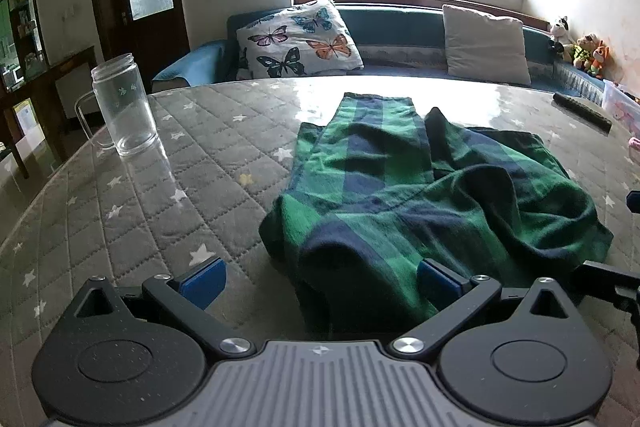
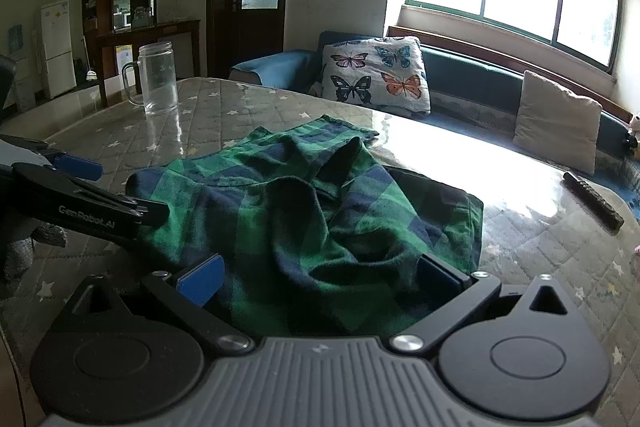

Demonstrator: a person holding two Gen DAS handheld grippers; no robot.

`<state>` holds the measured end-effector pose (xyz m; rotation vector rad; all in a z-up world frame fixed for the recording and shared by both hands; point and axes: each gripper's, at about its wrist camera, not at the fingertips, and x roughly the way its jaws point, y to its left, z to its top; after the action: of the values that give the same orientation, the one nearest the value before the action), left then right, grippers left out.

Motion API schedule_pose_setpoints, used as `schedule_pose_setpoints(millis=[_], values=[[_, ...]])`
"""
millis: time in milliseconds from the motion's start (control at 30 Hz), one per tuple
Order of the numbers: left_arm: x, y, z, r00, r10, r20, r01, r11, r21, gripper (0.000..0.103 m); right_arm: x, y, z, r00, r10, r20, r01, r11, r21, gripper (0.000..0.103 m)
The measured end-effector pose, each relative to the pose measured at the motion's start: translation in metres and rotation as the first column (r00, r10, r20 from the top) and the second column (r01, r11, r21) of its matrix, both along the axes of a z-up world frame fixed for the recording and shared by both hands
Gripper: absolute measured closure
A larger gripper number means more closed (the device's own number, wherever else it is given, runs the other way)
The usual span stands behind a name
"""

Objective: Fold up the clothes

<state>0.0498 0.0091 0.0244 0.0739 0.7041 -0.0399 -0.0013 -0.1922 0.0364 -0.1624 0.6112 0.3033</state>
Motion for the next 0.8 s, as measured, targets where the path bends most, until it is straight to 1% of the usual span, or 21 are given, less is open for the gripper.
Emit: schedule_pose_setpoints(millis=[233,467,633,667,800], values=[[0.013,0.009,0.005,1.0,0.008,0.012,-0.008,1.0,0.008,0.0,0.015,-0.002,0.003,1.0,-0.001,0.001,0.001,1.0,0.003,0.0],[0.031,0.015,0.011,1.0,0.007,0.017,-0.007,1.0,0.009,0.0,0.035,-0.001,0.01,1.0,0.03,0.007,-0.03,0.999,0.015,0.001],[0.045,0.022,0.013,1.0,0.016,0.016,-0.016,1.0,0.006,0.001,0.055,0.005,0.011,0.997,0.074,-0.012,-0.073,0.997,0.033,0.005],[0.048,0.024,0.014,1.0,0.016,0.013,-0.016,1.0,0.002,0.001,0.059,0.007,0.01,0.996,0.083,-0.018,-0.082,0.996,0.037,0.008],[0.055,0.028,0.013,1.0,0.012,0.003,-0.012,1.0,0.004,0.001,0.075,0.016,0.006,0.993,0.111,-0.037,-0.11,0.993,0.045,0.01]])
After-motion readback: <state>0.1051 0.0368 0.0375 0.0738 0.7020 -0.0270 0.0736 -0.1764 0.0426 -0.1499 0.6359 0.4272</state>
